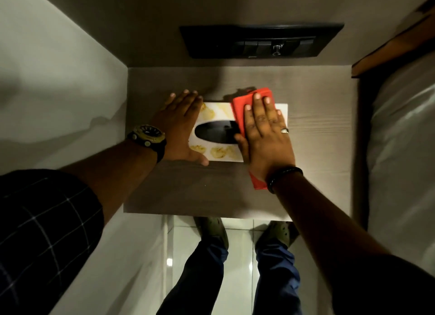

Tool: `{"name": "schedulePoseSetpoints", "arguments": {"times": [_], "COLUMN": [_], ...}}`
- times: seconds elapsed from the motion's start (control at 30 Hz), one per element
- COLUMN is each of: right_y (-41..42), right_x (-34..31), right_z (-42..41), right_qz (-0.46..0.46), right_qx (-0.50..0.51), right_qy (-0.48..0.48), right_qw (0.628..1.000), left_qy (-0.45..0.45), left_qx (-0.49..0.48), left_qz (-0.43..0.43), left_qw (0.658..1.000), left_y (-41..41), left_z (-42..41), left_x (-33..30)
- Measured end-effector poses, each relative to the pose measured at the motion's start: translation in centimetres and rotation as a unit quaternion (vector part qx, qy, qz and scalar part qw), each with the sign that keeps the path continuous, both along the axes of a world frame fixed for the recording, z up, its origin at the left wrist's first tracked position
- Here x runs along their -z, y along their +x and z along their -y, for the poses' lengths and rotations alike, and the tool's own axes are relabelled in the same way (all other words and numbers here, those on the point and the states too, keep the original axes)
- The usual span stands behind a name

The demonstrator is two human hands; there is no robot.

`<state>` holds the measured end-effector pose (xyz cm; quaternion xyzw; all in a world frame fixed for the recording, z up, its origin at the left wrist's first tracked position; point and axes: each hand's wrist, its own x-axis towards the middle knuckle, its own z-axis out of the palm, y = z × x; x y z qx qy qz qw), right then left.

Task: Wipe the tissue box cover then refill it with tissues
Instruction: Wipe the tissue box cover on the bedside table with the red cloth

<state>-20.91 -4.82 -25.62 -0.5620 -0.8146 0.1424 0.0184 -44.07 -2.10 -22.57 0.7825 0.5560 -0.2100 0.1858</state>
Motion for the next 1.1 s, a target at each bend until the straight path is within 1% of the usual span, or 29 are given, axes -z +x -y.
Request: {"name": "schedulePoseSetpoints", "arguments": {"times": [0.17, 0.3, 0.4, 0.47, 0.67, 0.73, 0.97, 1.1], "right_y": [-1.0, -3.0, -4.9, -5.2, -7.2, -8.0, -5.5, -1.8], "right_x": [-0.4, -0.7, -0.7, -0.7, -0.3, -0.3, 0.1, 0.2], "right_z": [0.6, 0.4, 0.0, -0.1, -0.3, -0.3, -0.4, -0.5], "right_qz": [0.021, 0.029, 0.039, 0.043, 0.041, 0.037, 0.014, 0.025], "right_qx": [0.139, 0.245, 0.281, 0.26, 0.091, 0.062, 0.017, 0.1], "right_qy": [-0.002, -0.019, -0.016, -0.015, -0.008, -0.008, 0.002, 0.009], "right_qw": [0.99, 0.969, 0.959, 0.965, 0.995, 0.997, 1.0, 0.995], "left_qy": [0.012, 0.031, 0.049, 0.057, 0.06, 0.057, 0.039, 0.031], "left_qx": [0.003, 0.009, 0.017, 0.024, 0.031, 0.03, 0.029, 0.027], "left_qz": [0.011, 0.011, 0.019, 0.025, 0.028, 0.027, 0.024, 0.018], "left_qw": [1.0, 0.999, 0.999, 0.998, 0.997, 0.998, 0.999, 0.999], "left_y": [-0.4, -0.5, -0.8, -0.8, -1.1, -1.0, -0.8, -0.8], "left_z": [0.2, 0.3, 0.2, 0.3, 0.5, 0.5, 0.4, 0.5], "left_x": [0.3, 0.7, 1.1, 1.2, 1.1, 1.1, 0.8, 0.7]}}
